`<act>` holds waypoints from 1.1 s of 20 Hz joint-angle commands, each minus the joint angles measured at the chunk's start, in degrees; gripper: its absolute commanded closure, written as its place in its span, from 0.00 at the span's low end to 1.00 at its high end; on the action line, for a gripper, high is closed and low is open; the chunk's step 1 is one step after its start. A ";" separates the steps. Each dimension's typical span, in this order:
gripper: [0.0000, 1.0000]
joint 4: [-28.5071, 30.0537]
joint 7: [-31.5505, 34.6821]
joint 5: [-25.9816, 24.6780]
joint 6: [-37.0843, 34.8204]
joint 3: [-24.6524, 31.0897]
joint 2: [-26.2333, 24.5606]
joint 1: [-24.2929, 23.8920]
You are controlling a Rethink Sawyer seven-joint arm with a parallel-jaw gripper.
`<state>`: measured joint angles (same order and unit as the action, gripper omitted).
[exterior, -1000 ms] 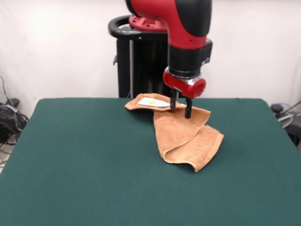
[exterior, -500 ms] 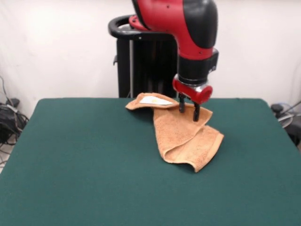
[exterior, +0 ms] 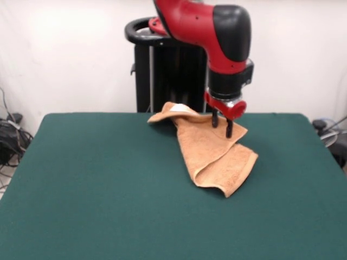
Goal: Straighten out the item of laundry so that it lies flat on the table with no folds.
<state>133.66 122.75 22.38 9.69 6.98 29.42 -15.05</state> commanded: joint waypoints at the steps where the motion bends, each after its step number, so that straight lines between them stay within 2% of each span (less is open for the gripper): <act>1: 0.00 1.34 17.84 -0.09 4.76 5.07 -3.91 -1.45; 6: 0.00 2.40 18.30 -1.41 5.02 5.71 -3.04 -2.28; 14: 0.00 2.39 18.50 -0.33 3.91 6.73 -1.88 -1.64; 16: 0.00 1.71 18.44 -0.16 4.39 6.90 -2.77 -1.60; 22: 0.00 -3.49 17.41 -1.23 8.59 6.70 -9.59 -1.89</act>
<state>135.64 124.20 20.92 13.64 8.71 26.32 -16.62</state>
